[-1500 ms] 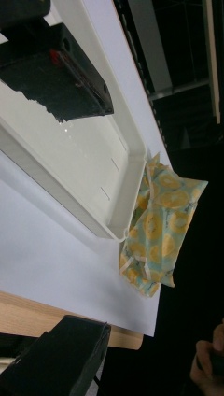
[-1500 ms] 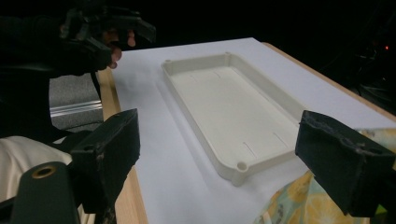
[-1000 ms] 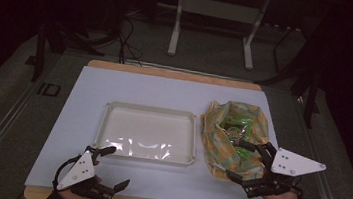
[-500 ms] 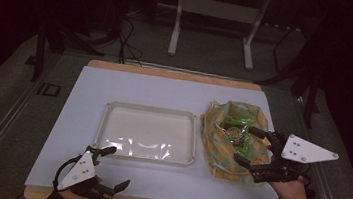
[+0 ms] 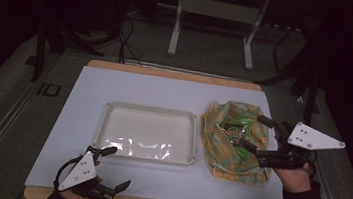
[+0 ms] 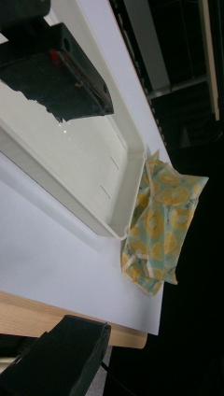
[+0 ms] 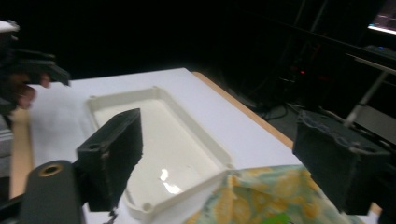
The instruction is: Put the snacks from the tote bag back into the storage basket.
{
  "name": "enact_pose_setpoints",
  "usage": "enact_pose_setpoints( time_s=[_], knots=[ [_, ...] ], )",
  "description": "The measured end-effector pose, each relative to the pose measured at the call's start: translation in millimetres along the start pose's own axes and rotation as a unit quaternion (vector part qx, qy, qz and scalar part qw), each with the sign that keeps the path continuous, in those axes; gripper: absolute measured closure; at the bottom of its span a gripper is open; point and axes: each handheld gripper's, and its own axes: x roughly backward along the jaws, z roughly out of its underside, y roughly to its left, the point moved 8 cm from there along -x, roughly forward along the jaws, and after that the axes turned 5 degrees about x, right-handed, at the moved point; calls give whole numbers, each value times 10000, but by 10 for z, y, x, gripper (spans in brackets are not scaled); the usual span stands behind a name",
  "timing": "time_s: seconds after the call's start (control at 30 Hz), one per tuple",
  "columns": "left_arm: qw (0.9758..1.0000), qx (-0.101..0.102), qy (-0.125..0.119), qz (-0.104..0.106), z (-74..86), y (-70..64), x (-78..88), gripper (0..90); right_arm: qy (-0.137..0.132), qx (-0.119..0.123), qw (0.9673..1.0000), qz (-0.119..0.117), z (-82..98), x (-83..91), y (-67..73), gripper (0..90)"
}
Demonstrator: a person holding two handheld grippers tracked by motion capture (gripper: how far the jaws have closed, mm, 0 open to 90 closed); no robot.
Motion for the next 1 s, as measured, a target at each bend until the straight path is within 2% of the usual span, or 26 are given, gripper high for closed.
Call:
enact_pose_setpoints(
  time_s=[0.27,0.3,0.43,0.5,0.57,0.6,0.7,0.73,1.0],
  knots=[
    [9999,-25,-61,-82,-10,17,6,4,109,-119,9996,243,109,-32,-194,191],
    [9999,5,-61,-80,-8,23,6,4,180,-214,9991,311,167,-56,-249,209],
    [10000,-9,-45,-67,-6,16,3,4,230,-303,9987,348,236,-74,-292,224],
    [10000,-32,-20,-50,-3,13,1,4,273,-450,9975,468,317,-105,-340,225],
    [10000,-28,-3,-49,1,12,0,4,292,-482,9972,490,346,-118,-361,224],
    [10000,-14,-10,-40,-1,13,0,4,369,-606,9961,530,411,-145,-397,224],
    [10000,-16,-8,-29,0,11,-1,4,404,-643,9954,579,445,-157,-419,224],
    [10000,-23,0,-30,1,10,-2,4,484,-780,9939,615,538,-192,-464,224],
    [10000,-45,24,-7,9,5,-14,4,615,-1131,9887,764,768,-257,-579,223]
  ],
)
